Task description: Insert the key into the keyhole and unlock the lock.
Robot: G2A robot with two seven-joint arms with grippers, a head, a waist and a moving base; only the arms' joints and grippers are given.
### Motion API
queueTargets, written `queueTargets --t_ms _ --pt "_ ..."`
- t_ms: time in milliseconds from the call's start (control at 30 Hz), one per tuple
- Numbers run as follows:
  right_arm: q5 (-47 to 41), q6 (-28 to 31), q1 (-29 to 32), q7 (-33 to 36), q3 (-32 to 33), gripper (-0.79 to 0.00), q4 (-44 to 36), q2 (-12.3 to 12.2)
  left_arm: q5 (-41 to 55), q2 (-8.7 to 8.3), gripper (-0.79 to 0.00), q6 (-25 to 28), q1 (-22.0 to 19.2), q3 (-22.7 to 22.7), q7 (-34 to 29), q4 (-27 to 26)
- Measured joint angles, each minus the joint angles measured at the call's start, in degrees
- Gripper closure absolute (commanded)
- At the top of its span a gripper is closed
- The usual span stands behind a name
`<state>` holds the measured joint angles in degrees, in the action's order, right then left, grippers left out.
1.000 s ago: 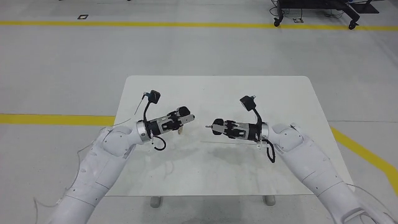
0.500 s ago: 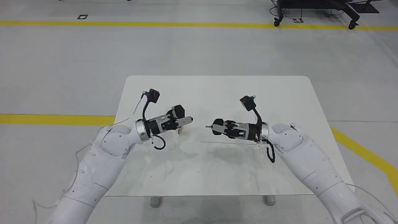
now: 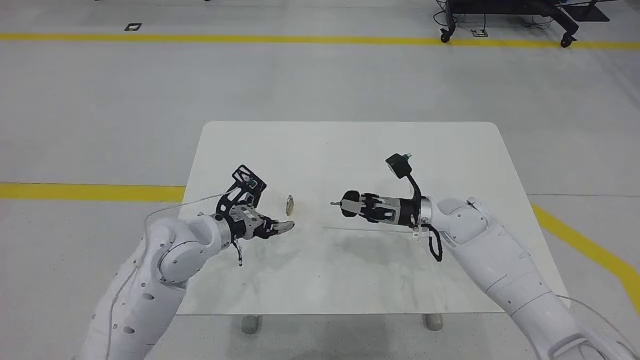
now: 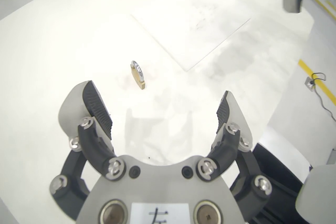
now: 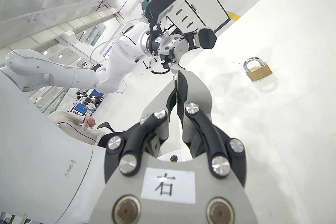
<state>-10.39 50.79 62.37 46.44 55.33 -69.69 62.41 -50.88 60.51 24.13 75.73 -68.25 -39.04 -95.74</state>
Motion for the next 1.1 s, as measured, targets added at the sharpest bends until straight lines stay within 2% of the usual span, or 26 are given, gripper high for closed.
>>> queueTargets --t_ms 133,233,300,600,633,667,700,1100 --pt "0.00 0.00 0.00 0.00 0.00 0.000 0.00 0.00 -3.12 0.93 -0.576 -1.47 -3.54 4.45 0.65 3.91" --pt "0.00 0.00 0.00 0.00 0.00 0.000 0.00 0.00 -5.66 1.61 -0.477 -2.80 -6.09 7.30 1.09 6.68" --pt "0.00 0.00 0.00 0.00 0.00 0.000 0.00 0.00 -6.58 2.07 -0.462 -3.57 -7.56 8.94 1.10 8.33" --pt "0.00 0.00 0.00 0.00 0.00 0.000 0.00 0.00 -7.19 3.75 -0.311 -5.98 -12.78 12.97 1.66 14.00" --pt "0.00 0.00 0.00 0.00 0.00 0.000 0.00 0.00 -7.03 3.90 -0.262 -6.07 -13.23 13.22 1.66 14.36" --pt "0.00 0.00 0.00 0.00 0.00 0.000 0.00 0.00 -6.93 4.03 -0.102 -6.13 -13.64 13.45 1.61 14.71" --pt "0.00 0.00 0.00 0.00 0.00 0.000 0.00 0.00 -6.95 4.19 0.000 -6.21 -14.16 13.79 1.34 15.23" --pt "0.00 0.00 0.00 0.00 0.00 0.000 0.00 0.00 -7.00 5.55 0.000 -5.89 -18.05 16.55 -1.63 18.60"
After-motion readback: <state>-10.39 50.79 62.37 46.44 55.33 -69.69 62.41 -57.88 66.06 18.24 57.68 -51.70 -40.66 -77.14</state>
